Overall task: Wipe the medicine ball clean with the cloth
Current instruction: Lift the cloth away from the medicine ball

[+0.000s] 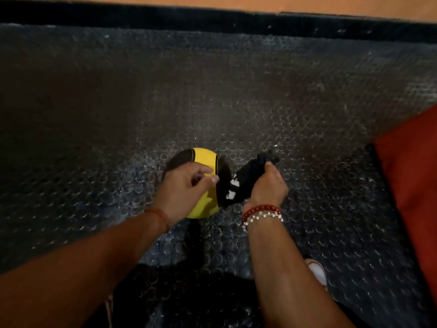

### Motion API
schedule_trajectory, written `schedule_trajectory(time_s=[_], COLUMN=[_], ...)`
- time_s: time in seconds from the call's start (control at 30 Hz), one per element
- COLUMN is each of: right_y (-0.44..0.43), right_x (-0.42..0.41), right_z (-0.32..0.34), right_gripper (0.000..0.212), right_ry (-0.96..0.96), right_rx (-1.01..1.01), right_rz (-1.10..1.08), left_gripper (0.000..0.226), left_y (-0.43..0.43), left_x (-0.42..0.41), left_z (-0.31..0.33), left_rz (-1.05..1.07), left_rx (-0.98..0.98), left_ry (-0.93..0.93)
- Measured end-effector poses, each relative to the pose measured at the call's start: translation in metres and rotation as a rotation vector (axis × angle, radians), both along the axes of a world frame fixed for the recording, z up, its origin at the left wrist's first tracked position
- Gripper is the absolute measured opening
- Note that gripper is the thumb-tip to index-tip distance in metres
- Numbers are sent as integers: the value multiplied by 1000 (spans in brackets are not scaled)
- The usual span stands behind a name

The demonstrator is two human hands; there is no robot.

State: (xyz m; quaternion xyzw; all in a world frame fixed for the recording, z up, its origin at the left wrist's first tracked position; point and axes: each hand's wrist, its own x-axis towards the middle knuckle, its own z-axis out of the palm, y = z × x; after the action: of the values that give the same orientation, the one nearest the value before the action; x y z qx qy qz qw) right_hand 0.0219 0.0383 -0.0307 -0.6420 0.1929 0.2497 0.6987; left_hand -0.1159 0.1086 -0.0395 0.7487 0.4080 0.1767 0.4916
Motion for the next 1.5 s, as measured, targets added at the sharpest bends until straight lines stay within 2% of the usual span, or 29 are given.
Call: schedule_trajectory(time_s=[0.1, 0.3, 0.37, 0.47, 0.63, 0.83, 1.0, 1.13, 1.33, 1.4, 1.5], right_y=[-3, -21, -28, -40, -65, -90, -99, -93, -87, -87, -89], right_x=[-2, -9, -13, -12, 0, 29, 67, 101, 137, 148, 162], right_z=[23, 64, 72, 74, 85, 83, 57, 10, -66, -87, -120], right_gripper=[20, 26, 27, 36, 46, 45, 46, 50, 47, 44, 42], right_ry=[19, 102, 94, -13, -326, -454, -539, -546, -519, -486, -412], right_rx=[38, 141, 118, 12, -188, -354, -612, -780, -930, -953, -978], right_rz=[79, 127, 183, 317, 525, 534, 526, 607, 685, 728, 906], left_gripper=[14, 1, 6, 13, 8, 21, 22, 20, 10, 15, 26], left_y=[-26, -52, -58, -65, -76, -91, -96, -89, -82, -77, -68], left_x=[21, 30, 29, 27, 32, 65, 106, 142, 190, 205, 223], left_z=[18, 40, 45, 52, 68, 59, 32, -8, -91, -116, -149], left_rz=[-29, 26, 60, 127, 217, 188, 139, 115, 88, 61, 35], left_rx=[-117, -70, -77, -108, -144, -136, -130, -65, -105, -98, -126], left_ry=[-43, -19, -8, -30, -101, -90, -41, 100, 304, 340, 374])
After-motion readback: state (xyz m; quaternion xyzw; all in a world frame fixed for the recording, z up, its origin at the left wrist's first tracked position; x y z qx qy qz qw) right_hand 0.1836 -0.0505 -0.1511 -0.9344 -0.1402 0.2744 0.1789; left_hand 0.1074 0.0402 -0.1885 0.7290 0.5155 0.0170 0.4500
